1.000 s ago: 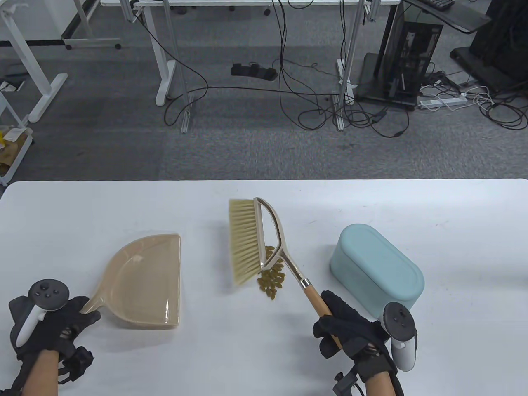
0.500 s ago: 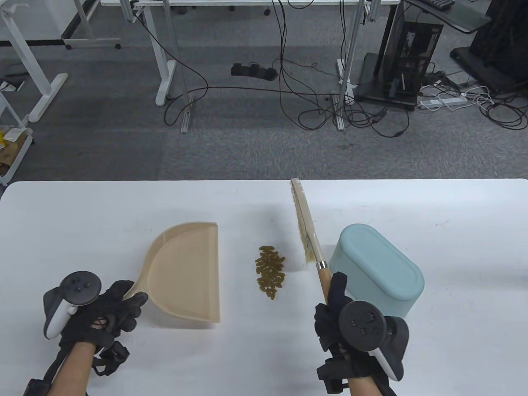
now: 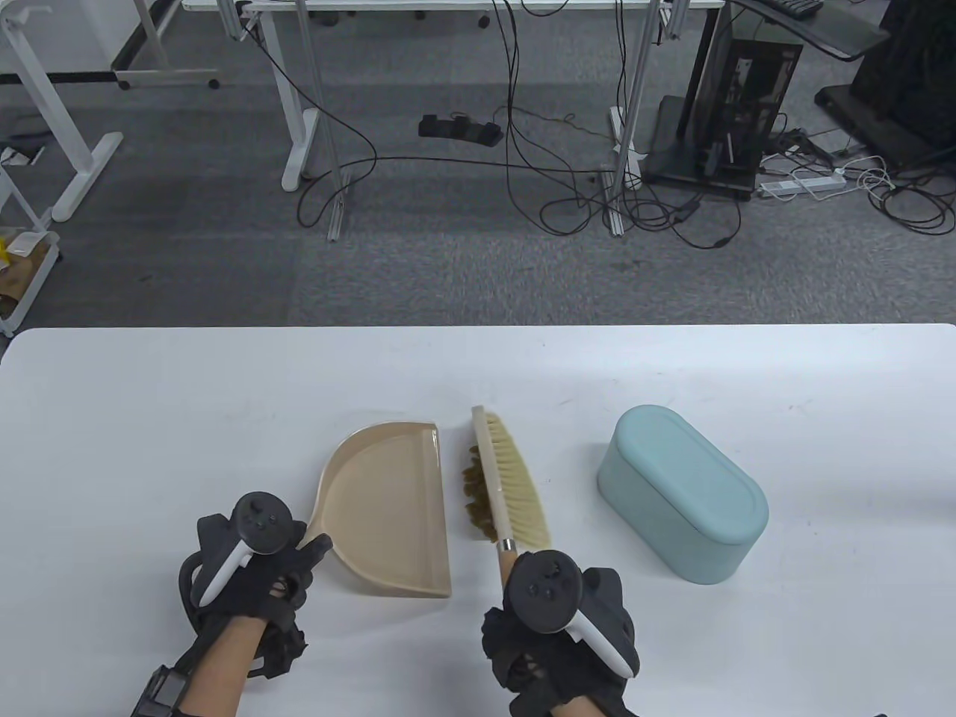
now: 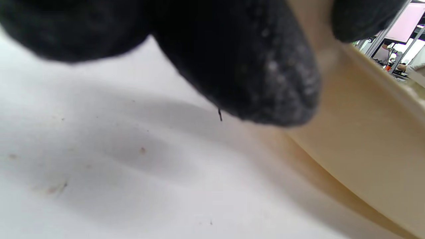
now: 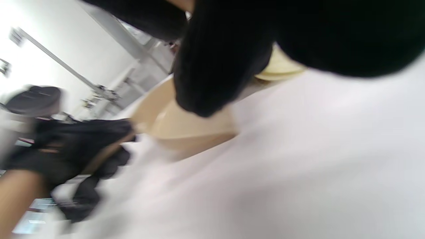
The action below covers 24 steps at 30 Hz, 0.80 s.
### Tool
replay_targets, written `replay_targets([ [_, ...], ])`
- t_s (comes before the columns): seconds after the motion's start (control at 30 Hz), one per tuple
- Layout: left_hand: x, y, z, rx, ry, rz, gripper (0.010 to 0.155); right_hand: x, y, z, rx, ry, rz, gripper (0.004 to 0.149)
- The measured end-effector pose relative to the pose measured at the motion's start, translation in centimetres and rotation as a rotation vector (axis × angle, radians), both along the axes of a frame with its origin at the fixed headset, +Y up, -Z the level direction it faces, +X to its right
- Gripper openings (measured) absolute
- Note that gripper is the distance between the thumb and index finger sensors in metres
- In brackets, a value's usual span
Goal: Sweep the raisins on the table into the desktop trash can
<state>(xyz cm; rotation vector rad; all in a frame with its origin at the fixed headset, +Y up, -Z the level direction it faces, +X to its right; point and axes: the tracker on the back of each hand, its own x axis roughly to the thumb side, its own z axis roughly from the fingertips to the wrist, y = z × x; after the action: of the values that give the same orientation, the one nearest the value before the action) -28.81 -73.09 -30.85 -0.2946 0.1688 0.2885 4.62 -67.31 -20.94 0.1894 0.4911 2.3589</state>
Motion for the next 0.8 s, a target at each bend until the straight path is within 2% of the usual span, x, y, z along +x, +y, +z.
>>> replay_targets([
  [0.1, -0.1, -0.5, 0.1, -0.007, 0.001, -0.002, 0.066, -0.5, -1.3, 0.8, -0.058, 0.005, -0.326, 0.075],
  [0.2, -0.4, -1.2, 0.3, -0.017, 0.012, 0.027, 0.066, -0.1, -0.8, 0.6, 0.082, -0.071, -0.388, 0.073],
  [0.3, -0.7, -1.8, 0.4, -0.019, 0.016, 0.049, 0.066, 0.7, 0.0, 0.4, 0.159, -0.074, -0.392, 0.073],
  [0.4, -0.9, -2.3, 0.6, -0.021, 0.018, 0.062, 0.066, 1.8, 0.5, 0.2, 0.313, -0.118, -0.311, 0.071],
  [0.5, -1.1, -2.9, 0.6, -0.021, 0.013, 0.070, 0.067, 2.9, 0.0, -0.1, 0.471, -0.171, -0.180, 0.070],
  [0.6, -1.3, -3.2, 0.5, -0.025, 0.012, 0.077, 0.067, 4.0, -1.6, -1.1, 0.627, -0.154, 0.071, 0.070],
  [0.7, -1.3, -3.3, 0.6, -0.030, 0.008, 0.070, 0.067, 4.7, -3.3, -1.8, 0.709, -0.148, 0.270, 0.069],
  [0.8, -1.5, -3.5, 0.6, -0.025, 0.007, 0.081, 0.068, 5.0, -4.8, -2.4, 0.710, -0.132, 0.428, 0.069],
])
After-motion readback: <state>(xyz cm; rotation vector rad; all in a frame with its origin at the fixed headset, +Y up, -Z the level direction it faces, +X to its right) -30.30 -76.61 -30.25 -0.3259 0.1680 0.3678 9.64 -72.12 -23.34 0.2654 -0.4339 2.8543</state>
